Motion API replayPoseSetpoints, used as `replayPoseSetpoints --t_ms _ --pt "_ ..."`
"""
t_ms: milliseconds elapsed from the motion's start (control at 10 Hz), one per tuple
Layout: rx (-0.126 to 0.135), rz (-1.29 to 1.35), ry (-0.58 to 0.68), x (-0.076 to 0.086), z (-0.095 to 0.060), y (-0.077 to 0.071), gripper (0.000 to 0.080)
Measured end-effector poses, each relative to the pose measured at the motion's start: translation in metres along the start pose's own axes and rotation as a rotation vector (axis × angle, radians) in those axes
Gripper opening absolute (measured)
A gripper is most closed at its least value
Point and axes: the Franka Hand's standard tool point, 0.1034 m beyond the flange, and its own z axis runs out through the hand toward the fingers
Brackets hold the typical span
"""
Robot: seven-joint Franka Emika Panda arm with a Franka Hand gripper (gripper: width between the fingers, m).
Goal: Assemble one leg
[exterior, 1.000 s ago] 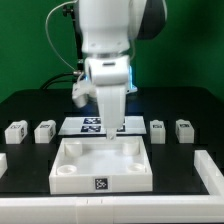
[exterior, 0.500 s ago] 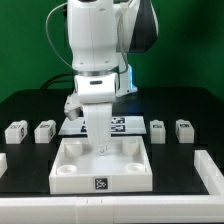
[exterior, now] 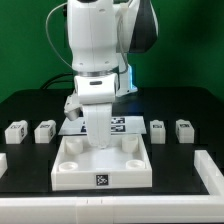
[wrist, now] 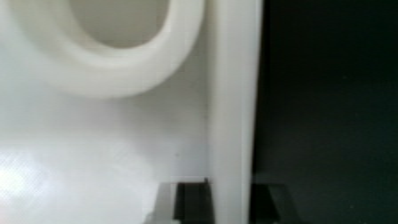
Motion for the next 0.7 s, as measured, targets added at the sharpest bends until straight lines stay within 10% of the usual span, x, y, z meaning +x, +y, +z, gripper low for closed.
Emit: replayPoseSetpoints --t_ms 500,700 --pt "-0.013 0.009 0.0 0.002 -0.001 0.004 0.0055" --pt "-0.053 0.016 0.022 0.035 -0.001 0.029 0.0055"
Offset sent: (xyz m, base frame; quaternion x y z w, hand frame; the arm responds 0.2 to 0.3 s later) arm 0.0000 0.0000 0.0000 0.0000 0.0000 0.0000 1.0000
